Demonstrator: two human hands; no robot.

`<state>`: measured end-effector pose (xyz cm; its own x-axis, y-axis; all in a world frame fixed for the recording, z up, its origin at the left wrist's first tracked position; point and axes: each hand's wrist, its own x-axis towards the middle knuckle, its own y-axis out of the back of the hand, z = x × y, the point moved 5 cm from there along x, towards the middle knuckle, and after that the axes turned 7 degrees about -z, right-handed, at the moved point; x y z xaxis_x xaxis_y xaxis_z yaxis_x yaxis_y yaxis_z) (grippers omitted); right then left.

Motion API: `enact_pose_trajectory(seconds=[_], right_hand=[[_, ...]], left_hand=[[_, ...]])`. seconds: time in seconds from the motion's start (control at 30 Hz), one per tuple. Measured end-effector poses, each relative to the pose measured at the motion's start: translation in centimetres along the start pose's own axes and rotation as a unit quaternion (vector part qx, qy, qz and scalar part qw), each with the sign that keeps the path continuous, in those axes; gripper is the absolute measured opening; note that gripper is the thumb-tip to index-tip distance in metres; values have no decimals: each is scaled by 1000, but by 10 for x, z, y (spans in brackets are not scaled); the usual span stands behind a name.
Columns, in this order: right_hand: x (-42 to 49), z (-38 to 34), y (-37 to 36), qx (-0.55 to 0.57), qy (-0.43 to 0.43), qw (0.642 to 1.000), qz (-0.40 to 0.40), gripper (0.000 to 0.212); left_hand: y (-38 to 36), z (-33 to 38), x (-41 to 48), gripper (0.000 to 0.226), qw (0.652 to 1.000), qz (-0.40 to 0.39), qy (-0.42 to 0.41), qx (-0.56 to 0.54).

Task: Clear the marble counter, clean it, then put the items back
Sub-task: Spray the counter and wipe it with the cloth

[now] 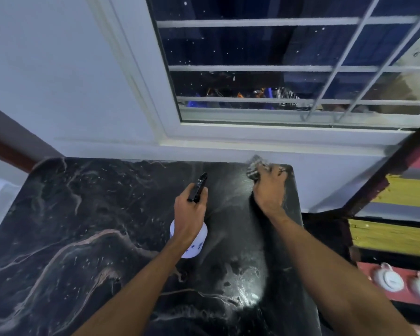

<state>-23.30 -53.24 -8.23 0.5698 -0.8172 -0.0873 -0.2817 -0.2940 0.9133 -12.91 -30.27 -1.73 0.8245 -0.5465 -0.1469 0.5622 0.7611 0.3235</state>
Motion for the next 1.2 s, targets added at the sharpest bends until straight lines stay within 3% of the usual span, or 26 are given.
enact_pose_trajectory(seconds=[0.13,0.17,0.27,0.3,0.43,0.5,0.87,1.03,1.07,1.17,1.2], right_hand=[[-65,-29,-30,-41,219,970,-94,56],[-63,-23,-25,-27,200,975,-95,56],[-55,6,-3,69,-20,997,-43,50],[-59,2,-2,70,-48,995,-45,48],[-90,-52,-21,79,6,994,-77,49],[-100,-82,-36,112,-14,991,-75,48],[-130,-311,-143,95,39,988,-118,50],[-151,-390,-180,40,160,976,-144,47],[-144,-395,-181,40,153,978,-134,48],[-126,-408,-180,68,5,995,-73,45],[-127,-424,-185,57,-1,996,-66,45]], left_hand=[[4,-3,-7,27,1000,-14,1,8],[9,-3,-10,27,1000,-15,2,7],[30,-7,-22,30,1000,-3,13,-3],[39,-8,-26,33,1000,2,18,-8],[99,-24,-39,52,996,56,67,-18],[138,-40,-43,55,992,90,90,0],[344,-116,-32,46,973,159,162,26],[414,-145,-20,47,972,159,167,34],[425,-150,-17,46,972,164,166,31],[454,-156,-7,40,971,186,148,15],[462,-155,-4,37,971,191,143,7]])
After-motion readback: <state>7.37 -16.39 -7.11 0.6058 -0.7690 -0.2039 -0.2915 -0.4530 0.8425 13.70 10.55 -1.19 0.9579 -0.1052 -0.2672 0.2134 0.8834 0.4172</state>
